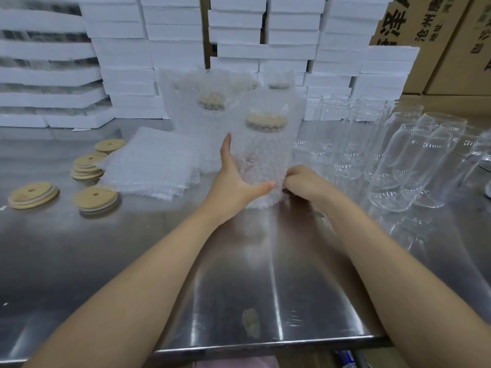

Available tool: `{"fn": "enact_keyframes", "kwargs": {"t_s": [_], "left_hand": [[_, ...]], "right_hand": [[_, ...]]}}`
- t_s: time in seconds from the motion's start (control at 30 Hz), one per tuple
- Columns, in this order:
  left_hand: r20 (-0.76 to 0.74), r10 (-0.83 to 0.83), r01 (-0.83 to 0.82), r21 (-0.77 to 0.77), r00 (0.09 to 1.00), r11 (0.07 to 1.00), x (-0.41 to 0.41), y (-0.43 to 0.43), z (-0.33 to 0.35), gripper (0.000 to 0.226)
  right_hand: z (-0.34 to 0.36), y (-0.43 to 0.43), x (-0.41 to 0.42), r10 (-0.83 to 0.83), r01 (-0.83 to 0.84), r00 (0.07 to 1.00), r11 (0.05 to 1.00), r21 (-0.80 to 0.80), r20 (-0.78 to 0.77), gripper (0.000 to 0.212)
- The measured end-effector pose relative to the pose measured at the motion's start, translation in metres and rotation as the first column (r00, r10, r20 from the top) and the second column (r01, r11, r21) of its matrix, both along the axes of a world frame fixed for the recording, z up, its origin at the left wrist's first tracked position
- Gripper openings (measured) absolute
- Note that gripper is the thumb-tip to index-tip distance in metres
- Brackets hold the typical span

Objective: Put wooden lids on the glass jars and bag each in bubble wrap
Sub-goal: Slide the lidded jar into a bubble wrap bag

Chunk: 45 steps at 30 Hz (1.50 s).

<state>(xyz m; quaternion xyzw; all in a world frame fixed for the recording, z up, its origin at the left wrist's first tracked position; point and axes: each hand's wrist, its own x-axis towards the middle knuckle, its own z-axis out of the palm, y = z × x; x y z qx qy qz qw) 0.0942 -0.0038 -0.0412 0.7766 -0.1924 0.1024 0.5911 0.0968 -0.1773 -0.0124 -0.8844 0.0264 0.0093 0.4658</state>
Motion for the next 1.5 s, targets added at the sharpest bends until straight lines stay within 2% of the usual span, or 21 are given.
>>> {"fn": "enact_keyframes", "kwargs": {"t_s": [0.1, 0.17, 0.23, 0.3, 0.33, 0.4, 0.47, 0.53, 0.63, 0.7, 0.73, 0.77, 0.83, 0.87, 0.93, 1.07, 1.23, 1.27, 1.33, 1.4, 1.5], "left_hand": [[0.020, 0.020, -0.019, -0.069, 1.000, 0.997, 0.000, 0.008, 0.008, 0.115], [0.054, 0.056, -0.047, -0.144, 0.997, 0.988, -0.003, 0.011, 0.015, 0.096], [0.092, 0.092, -0.070, -0.218, 0.991, 0.973, -0.005, 0.011, 0.020, 0.069], [0.111, 0.099, -0.069, -0.252, 0.989, 0.965, -0.005, 0.009, 0.021, 0.060], [0.119, 0.097, -0.065, -0.247, 0.988, 0.967, -0.005, 0.009, 0.021, 0.060], [0.130, 0.095, -0.066, -0.213, 0.987, 0.975, -0.005, 0.009, 0.020, 0.065], [0.117, 0.088, -0.065, -0.192, 0.989, 0.979, -0.006, 0.007, 0.019, 0.073], [0.110, 0.086, -0.071, -0.136, 0.990, 0.988, -0.005, 0.005, 0.016, 0.084], [0.092, 0.076, -0.075, -0.013, 0.993, 0.997, -0.006, 0.000, 0.010, 0.102], [0.038, 0.064, -0.064, 0.018, 0.997, 0.998, -0.009, -0.002, 0.013, 0.111], [0.000, 0.069, -0.069, -0.003, 0.998, 0.998, -0.010, -0.002, 0.018, 0.111], [-0.054, 0.071, -0.076, -0.082, 0.996, 0.994, -0.010, -0.001, 0.023, 0.104], [-0.178, 0.060, -0.123, -0.365, 0.982, 0.923, -0.006, 0.002, 0.031, 0.076], [-0.219, 0.056, -0.158, -0.482, 0.974, 0.862, -0.002, 0.004, 0.031, 0.069], [-0.281, 0.029, -0.194, -0.582, 0.959, 0.790, 0.003, 0.004, 0.027, 0.068], [-0.367, -0.098, -0.141, -0.571, 0.925, 0.809, 0.006, -0.010, 0.010, 0.075], [-0.279, -0.120, -0.049, -0.532, 0.953, 0.846, 0.005, 0.009, 0.018, 0.087], [-0.233, -0.101, -0.011, -0.439, 0.967, 0.899, 0.003, 0.014, 0.021, 0.096], [-0.096, -0.113, 0.104, -0.092, 0.989, 0.990, -0.002, 0.020, 0.016, 0.121], [-0.038, -0.144, 0.148, 0.144, 0.989, 0.978, -0.005, 0.019, 0.006, 0.132], [0.013, -0.082, 0.080, 0.116, 0.997, 0.990, 0.000, 0.009, -0.002, 0.126]], "right_hand": [[0.002, 0.003, -0.002, 0.037, -0.037, 0.999, 0.999, 0.030, 0.017, 0.036], [0.005, 0.006, -0.004, 0.045, -0.045, 0.999, 0.996, 0.080, -0.008, 0.029], [0.007, 0.009, -0.007, 0.053, -0.039, 0.997, 0.969, 0.245, -0.051, 0.029], [0.007, 0.010, -0.008, 0.059, -0.029, 0.996, 0.918, 0.397, -0.064, 0.031], [0.006, 0.010, -0.008, 0.056, -0.032, 0.997, 0.914, 0.404, -0.048, 0.030], [0.005, 0.011, -0.005, 0.027, -0.036, 0.999, 0.954, 0.298, 0.036, 0.023], [0.002, 0.010, -0.001, 0.015, -0.026, 0.982, 0.998, 0.052, 0.189, 0.018], [-0.001, 0.008, 0.001, 0.065, 0.003, 0.960, 0.971, -0.241, 0.273, 0.018], [-0.004, 0.006, 0.003, 0.020, 0.120, 0.946, 0.905, -0.407, 0.322, 0.021], [-0.001, 0.005, 0.004, -0.073, 0.181, 0.923, 0.948, -0.261, 0.377, 0.028], [0.002, 0.006, 0.005, -0.157, 0.187, 0.916, 0.981, -0.046, 0.370, 0.028], [0.006, 0.009, 0.006, -0.243, 0.181, 0.918, 0.960, 0.215, 0.312, 0.028], [0.012, 0.017, 0.007, -0.306, 0.162, 0.941, 0.777, 0.609, 0.141, 0.035], [0.012, 0.021, 0.009, -0.287, 0.147, 0.954, 0.691, 0.708, 0.082, 0.042], [0.007, 0.030, 0.008, -0.256, 0.129, 0.966, 0.561, 0.818, 0.023, 0.052], [-0.006, 0.047, 0.002, -0.161, 0.101, 0.987, 0.459, 0.883, -0.030, 0.051], [0.010, 0.026, 0.006, -0.221, 0.192, 0.971, 0.487, 0.852, -0.093, 0.037], [0.014, 0.018, 0.006, -0.250, 0.208, 0.965, 0.537, 0.817, -0.081, 0.029], [0.018, 0.006, 0.004, -0.231, 0.203, 0.971, 0.697, 0.688, -0.053, 0.021], [0.018, 0.003, 0.000, -0.155, 0.174, 0.985, 0.836, 0.521, -0.081, 0.030], [0.019, 0.003, -0.002, -0.154, 0.159, 0.987, 0.939, 0.306, -0.040, 0.032]]}}
